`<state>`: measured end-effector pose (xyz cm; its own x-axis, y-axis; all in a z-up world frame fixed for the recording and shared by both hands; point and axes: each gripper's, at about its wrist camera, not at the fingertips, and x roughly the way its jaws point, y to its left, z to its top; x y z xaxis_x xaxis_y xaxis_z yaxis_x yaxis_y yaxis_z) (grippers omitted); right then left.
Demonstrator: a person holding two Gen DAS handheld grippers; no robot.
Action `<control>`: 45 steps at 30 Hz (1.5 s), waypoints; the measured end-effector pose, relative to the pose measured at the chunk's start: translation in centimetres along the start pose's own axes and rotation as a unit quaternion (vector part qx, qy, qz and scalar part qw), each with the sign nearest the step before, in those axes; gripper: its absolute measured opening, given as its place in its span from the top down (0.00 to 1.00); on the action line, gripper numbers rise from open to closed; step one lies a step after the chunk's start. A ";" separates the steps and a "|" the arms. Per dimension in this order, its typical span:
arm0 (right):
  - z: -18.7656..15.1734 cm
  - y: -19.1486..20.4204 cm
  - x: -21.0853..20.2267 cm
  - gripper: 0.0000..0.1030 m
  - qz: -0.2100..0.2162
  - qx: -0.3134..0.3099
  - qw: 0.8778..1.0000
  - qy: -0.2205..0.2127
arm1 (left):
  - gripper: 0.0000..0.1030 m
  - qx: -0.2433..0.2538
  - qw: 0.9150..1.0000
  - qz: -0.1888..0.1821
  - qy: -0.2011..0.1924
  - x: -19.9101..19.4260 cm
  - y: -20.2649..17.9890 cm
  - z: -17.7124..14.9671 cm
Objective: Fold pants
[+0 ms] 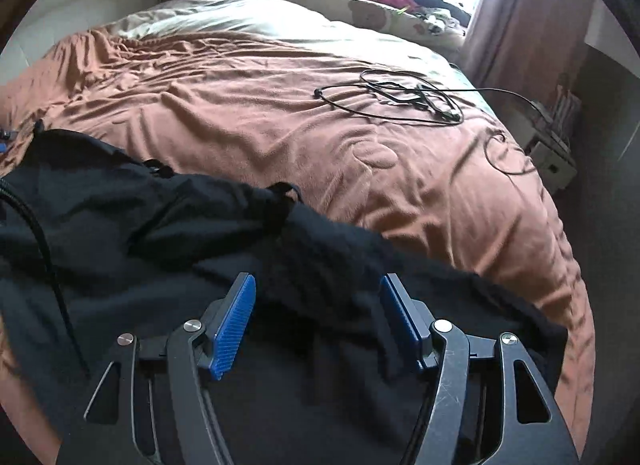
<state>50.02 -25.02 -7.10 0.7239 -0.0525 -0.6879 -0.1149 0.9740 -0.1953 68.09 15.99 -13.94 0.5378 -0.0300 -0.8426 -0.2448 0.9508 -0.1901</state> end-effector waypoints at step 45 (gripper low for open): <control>-13.8 4.7 -9.5 0.39 0.094 0.002 0.995 0.039 | 0.89 -0.121 0.992 -0.013 0.045 0.7 5.5 -11.3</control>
<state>33.24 -23.01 -11.12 0.6349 0.1135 -0.7642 -0.2409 0.9689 -0.0563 57.94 17.73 -21.27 0.4745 -0.0907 -0.8756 -0.4246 0.8477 -0.3179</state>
